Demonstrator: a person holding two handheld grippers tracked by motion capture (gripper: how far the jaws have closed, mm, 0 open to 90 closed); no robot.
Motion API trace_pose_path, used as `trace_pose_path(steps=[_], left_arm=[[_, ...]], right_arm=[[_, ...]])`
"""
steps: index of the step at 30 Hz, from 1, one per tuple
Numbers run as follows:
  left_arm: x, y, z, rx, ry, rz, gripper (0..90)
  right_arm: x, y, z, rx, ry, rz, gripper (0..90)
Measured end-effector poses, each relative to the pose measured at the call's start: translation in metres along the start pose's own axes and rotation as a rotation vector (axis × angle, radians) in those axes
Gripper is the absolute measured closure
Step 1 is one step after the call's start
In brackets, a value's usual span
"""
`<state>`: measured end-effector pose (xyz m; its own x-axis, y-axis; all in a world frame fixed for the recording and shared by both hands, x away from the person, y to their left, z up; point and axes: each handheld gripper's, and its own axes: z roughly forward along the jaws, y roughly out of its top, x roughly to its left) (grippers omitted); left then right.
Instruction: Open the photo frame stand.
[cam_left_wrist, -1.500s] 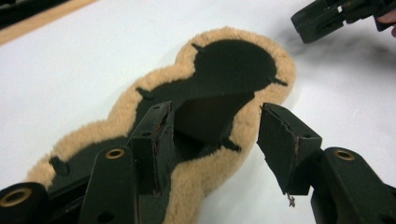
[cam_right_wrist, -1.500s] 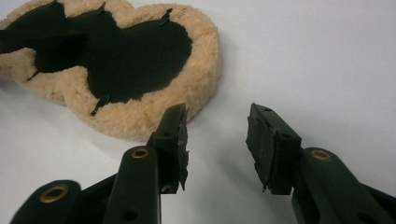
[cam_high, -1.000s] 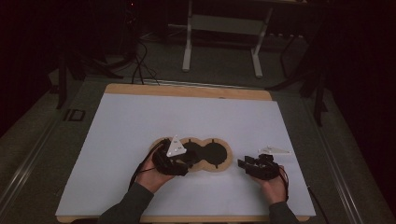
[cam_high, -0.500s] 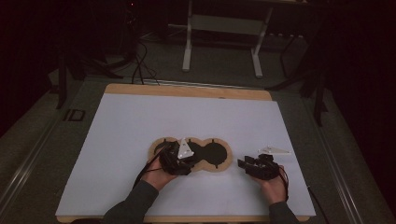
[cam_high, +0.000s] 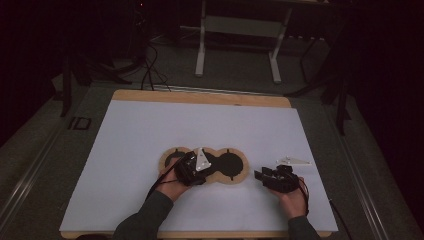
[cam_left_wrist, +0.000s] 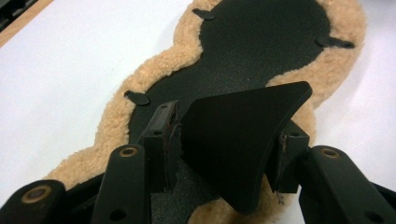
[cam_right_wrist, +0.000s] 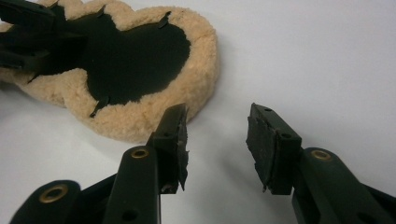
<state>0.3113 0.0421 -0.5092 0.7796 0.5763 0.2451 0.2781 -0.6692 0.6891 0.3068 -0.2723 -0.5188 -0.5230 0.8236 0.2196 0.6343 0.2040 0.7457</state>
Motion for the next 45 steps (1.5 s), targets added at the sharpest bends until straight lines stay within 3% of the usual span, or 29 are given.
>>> trace_pose_path(steps=[15,23,33,45], left_arm=[[-0.003,0.008,-0.003,0.009,0.044,0.083,66.7],[0.0,0.012,-0.005,0.002,0.052,0.084,72.0],[0.0,0.013,-0.006,0.012,0.064,0.119,74.8],[0.003,0.011,-0.01,-0.005,0.049,0.111,75.5]], right_arm=[[-0.001,0.0,0.001,0.003,0.0,-0.003,56.9],[-0.001,0.0,0.001,0.003,0.001,-0.003,56.7],[-0.001,0.0,0.002,0.005,0.0,-0.005,56.5],[0.0,0.001,0.001,-0.001,0.001,-0.005,56.0]])
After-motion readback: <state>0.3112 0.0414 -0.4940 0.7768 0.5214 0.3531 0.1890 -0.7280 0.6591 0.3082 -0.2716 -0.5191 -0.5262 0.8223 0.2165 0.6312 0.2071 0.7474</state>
